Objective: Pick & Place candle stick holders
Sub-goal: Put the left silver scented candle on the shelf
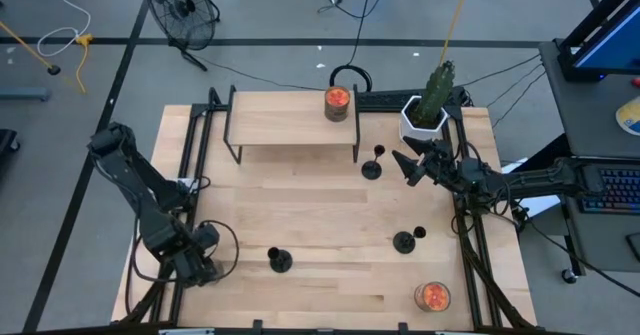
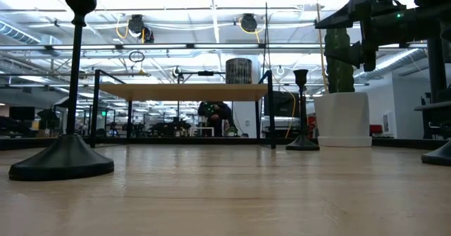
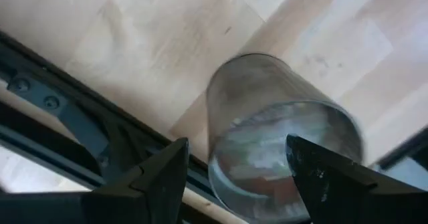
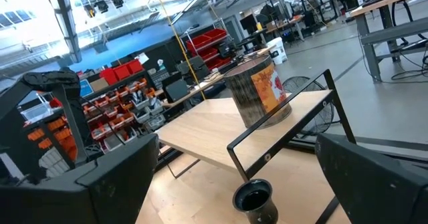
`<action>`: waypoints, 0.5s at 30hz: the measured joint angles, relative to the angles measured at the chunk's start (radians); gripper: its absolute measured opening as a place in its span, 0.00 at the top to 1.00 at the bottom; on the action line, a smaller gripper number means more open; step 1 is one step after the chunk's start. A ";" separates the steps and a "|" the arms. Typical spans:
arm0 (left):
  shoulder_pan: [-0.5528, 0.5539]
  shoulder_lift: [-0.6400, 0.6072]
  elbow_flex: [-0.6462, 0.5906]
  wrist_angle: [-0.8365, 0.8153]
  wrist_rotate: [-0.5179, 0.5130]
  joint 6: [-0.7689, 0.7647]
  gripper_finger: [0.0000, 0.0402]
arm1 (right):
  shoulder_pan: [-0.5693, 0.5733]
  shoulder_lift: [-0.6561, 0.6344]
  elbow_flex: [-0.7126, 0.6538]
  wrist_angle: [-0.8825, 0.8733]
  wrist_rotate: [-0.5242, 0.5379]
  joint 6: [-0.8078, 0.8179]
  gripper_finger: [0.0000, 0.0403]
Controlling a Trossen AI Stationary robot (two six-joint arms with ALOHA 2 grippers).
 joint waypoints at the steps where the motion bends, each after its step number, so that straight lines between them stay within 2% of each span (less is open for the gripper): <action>1: 0.000 0.000 -0.010 0.000 0.006 0.000 0.36 | 0.000 0.000 0.000 0.000 0.000 0.002 0.02; 9: 0.000 -0.003 -0.053 0.090 0.014 0.064 0.39 | 0.000 0.000 0.000 0.014 0.000 0.002 0.02; 15: 0.000 -0.003 -0.053 0.097 0.012 0.073 0.59 | 0.000 0.000 0.000 0.014 0.000 0.002 0.02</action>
